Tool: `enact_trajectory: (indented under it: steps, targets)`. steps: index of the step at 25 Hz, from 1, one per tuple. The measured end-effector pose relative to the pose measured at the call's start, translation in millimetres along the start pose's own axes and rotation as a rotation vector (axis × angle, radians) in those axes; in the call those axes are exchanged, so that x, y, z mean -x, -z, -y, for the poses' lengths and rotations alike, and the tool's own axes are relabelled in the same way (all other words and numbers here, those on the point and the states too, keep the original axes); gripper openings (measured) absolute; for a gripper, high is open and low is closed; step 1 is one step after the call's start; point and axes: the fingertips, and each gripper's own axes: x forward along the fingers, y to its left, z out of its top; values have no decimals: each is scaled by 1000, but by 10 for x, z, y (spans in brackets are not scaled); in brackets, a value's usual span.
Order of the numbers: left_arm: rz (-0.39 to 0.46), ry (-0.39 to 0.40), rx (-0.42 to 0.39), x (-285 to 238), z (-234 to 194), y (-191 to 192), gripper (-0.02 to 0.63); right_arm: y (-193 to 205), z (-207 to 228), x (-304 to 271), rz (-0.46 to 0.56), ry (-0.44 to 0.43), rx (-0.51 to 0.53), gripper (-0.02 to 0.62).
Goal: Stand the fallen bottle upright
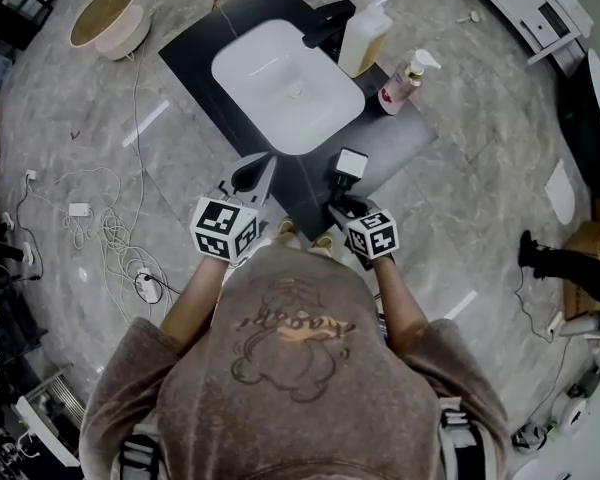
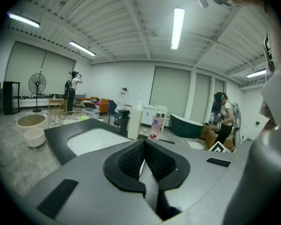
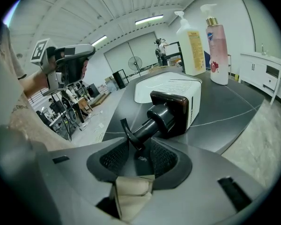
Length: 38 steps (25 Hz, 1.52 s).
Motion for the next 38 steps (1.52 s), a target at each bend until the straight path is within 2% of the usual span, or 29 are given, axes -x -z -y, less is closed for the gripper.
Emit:
enact_trajectory:
  steps: [11, 20, 30, 38]
  targets:
    - [6, 15, -3, -48, -21, -26, 18, 20, -24, -2, 2, 12, 18, 98]
    - [8, 38, -5, -100, 13, -45, 18, -109, -88, 55, 27, -23, 13, 75]
    - [14, 62, -6, -189, 86, -58, 18, -271, -133, 129, 70, -77, -30, 63]
    - [19, 79, -7, -244, 127, -88, 18, -450, -125, 240, 129, -105, -112, 63]
